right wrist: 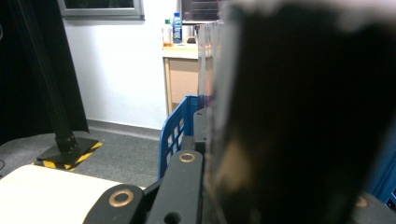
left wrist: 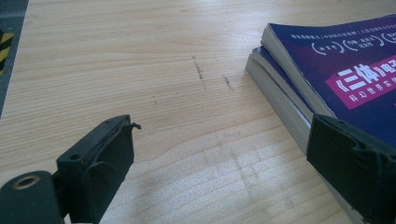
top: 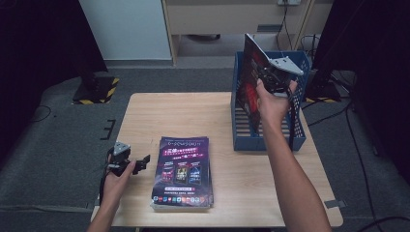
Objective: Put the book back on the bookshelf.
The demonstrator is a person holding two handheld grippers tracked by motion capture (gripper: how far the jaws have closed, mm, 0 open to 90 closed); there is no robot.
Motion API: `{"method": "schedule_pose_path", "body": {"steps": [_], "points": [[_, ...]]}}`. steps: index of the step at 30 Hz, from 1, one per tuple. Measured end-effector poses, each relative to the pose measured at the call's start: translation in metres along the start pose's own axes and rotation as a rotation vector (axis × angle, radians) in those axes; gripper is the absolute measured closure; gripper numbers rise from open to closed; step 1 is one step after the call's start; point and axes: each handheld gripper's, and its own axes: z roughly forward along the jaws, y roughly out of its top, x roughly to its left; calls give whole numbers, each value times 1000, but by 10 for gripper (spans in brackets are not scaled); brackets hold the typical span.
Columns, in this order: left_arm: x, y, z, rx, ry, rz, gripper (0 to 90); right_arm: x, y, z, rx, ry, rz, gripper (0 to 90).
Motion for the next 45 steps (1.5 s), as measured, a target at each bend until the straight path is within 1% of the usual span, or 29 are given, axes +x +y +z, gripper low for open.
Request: {"method": "schedule_pose_path", "body": {"steps": [2, 3, 5, 6, 7, 11, 15, 18, 19, 26, 28, 30, 32, 35, 37, 38, 39, 40, 45], "points": [[0, 0, 0, 0, 0, 0, 71, 1, -1, 1, 2, -2, -1, 871], [0, 0, 0, 1, -1, 0, 71, 2, -3, 3, 1, -16, -11, 870], [0, 0, 0, 1, -1, 0, 71, 3, -4, 5, -2, -18, -16, 870], [0, 0, 0, 0, -2, -1, 71, 4, -6, 6, -9, -31, -23, 870], [0, 0, 0, -1, -2, -1, 71, 5, -8, 7, -10, -34, -25, 870], [0, 0, 0, 0, -1, -2, 71, 6, -13, 10, -7, -38, -32, 870], [0, -1, 0, 3, -2, -3, 71, 7, -25, 14, -14, -42, -27, 870], [0, 0, 0, 0, -1, -1, 71, 6, -28, 16, -14, -39, -30, 870], [0, 0, -1, -1, -1, -2, 71, 6, -32, 18, -12, -45, -35, 871], [0, 0, 0, -3, -4, -2, 72, 5, -47, 20, -6, -48, -28, 870], [0, 0, 0, -3, -3, -3, 72, 6, -52, 22, 7, -51, -36, 870], [0, 0, 0, -3, -4, -4, 73, 6, -55, 23, 6, -52, -43, 870], [1, 0, 1, 0, -3, -3, 72, 7, -58, 24, 11, -52, -50, 870], [0, 0, 0, -2, -4, -1, 73, 8, -64, 25, 20, -50, -43, 870], [0, 0, 0, -2, -5, -1, 73, 7, -69, 24, 24, -50, -27, 870], [0, 0, 0, -2, -5, -1, 72, 7, -69, 24, 24, -50, -27, 870], [0, 0, 0, -2, -5, -1, 72, 6, -72, 23, 21, -47, -15, 870], [0, 0, 0, -2, -5, -1, 73, 6, -72, 23, 21, -47, -15, 870], [0, 0, 0, -1, -4, -2, 73, 8, -78, 18, 23, -17, -18, 869]]}}
